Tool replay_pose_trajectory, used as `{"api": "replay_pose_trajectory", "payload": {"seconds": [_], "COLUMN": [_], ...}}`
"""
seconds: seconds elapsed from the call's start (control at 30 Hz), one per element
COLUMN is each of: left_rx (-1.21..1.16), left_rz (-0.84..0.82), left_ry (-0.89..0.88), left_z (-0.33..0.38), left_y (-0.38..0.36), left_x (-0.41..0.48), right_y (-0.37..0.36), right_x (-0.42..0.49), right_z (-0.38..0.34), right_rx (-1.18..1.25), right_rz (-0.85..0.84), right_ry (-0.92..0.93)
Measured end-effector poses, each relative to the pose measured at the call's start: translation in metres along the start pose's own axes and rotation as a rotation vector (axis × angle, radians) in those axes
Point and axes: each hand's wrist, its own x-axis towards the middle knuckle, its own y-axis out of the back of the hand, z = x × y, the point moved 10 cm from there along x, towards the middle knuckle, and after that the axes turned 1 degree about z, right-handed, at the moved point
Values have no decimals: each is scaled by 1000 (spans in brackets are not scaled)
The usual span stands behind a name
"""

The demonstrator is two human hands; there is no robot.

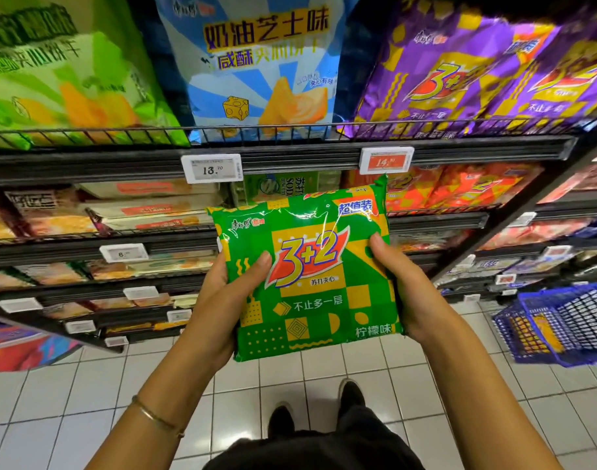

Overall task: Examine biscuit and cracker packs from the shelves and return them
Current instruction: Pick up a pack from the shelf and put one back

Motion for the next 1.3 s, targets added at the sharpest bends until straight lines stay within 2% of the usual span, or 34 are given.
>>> {"api": "replay_pose_trajectory", "payload": {"seconds": [0.33, 0.53, 0.63, 0.77, 0.83, 0.97, 1.1, 1.3], "left_rx": [13, -9, -84, -136, -143, -38, 36, 60], "left_rz": [4, 24, 28, -69, -107, -139, -92, -87], "left_ry": [0, 59, 189, 386, 378, 320, 268, 318], "left_z": [1, -3, -14, -29, -24, -12, -11, -22], "left_y": [2, 5, 6, 0, 5, 10, 16, 22], "left_x": [0, 3, 6, 6, 9, 10, 12, 9], "right_y": [0, -1, -7, -8, -1, 0, 2, 10], "right_x": [0, -1, -4, -3, -1, -2, 1, 1], "right_z": [-2, -3, -8, -16, -8, 15, 31, 40], "right_rx": [-27, -2, 0, -114, -60, 125, 173, 143], "right_rz": [44, 35, 1, 44, 95, 79, 83, 84], "right_ry": [0, -7, -1, 24, -62, -231, -270, -250]}}
